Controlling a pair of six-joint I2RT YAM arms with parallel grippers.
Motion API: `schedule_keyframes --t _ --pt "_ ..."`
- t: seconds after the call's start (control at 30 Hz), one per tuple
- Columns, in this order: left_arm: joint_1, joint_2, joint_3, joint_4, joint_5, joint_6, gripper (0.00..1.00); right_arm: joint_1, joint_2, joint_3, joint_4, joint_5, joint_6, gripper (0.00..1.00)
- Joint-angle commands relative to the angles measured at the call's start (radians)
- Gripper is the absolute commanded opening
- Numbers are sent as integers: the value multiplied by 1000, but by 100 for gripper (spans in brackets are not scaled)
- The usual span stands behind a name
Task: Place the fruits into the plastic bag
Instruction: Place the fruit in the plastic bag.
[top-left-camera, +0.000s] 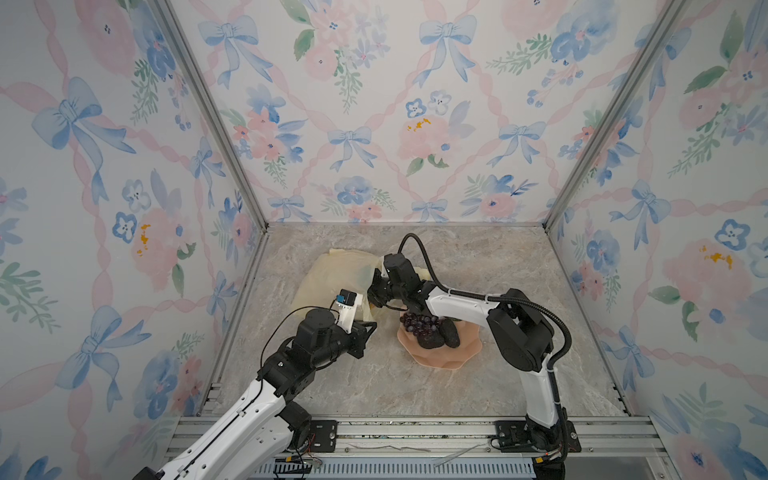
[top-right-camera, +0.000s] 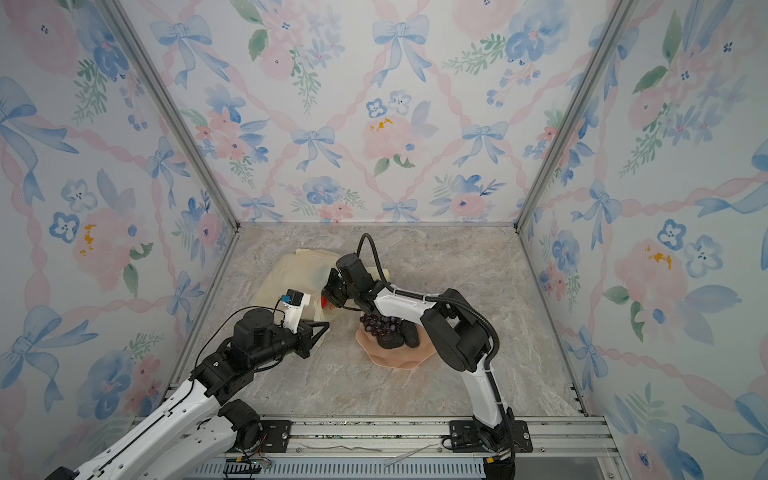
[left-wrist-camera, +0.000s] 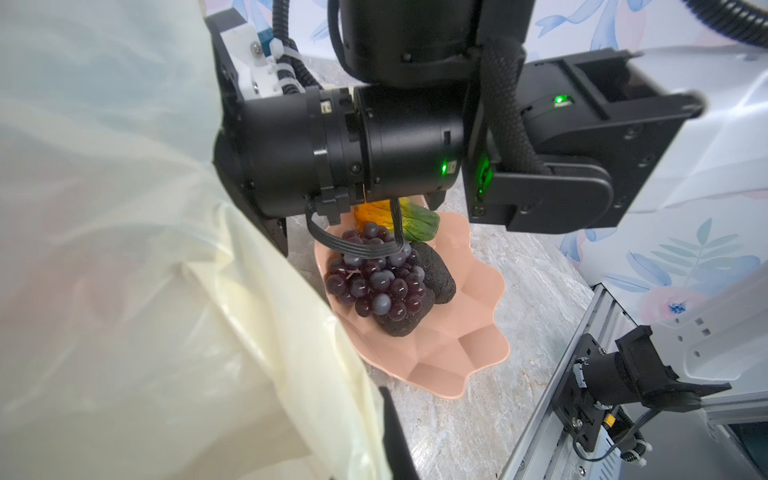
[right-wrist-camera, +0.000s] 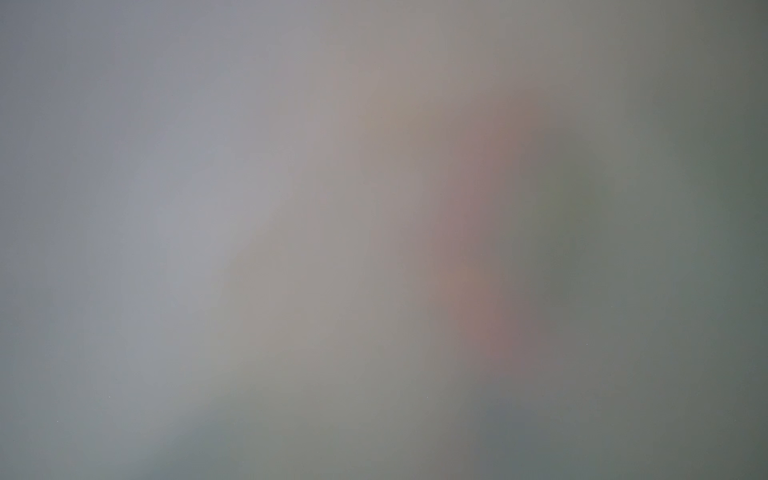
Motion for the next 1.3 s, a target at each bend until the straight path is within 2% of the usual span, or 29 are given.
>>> schedule_keyframes --t 0.0,0.67,0.9,1.1,1.27 --pt "3 -13 -13 13 14 -14 0 10 -21 40 -79 -9 -65 87" --pt "3 -18 -12 12 3 -11 0 1 -119 123 -422 22 -321 93" --pt "5 -17 -11 12 -8 -12 0 -2 -167 143 -566 78 -439 94" --pt "5 0 -8 16 -5 -9 0 -31 -208 147 -671 108 -523 95" --pt "6 11 -7 28 11 -3 0 -108 -239 136 -696 79 -559 96"
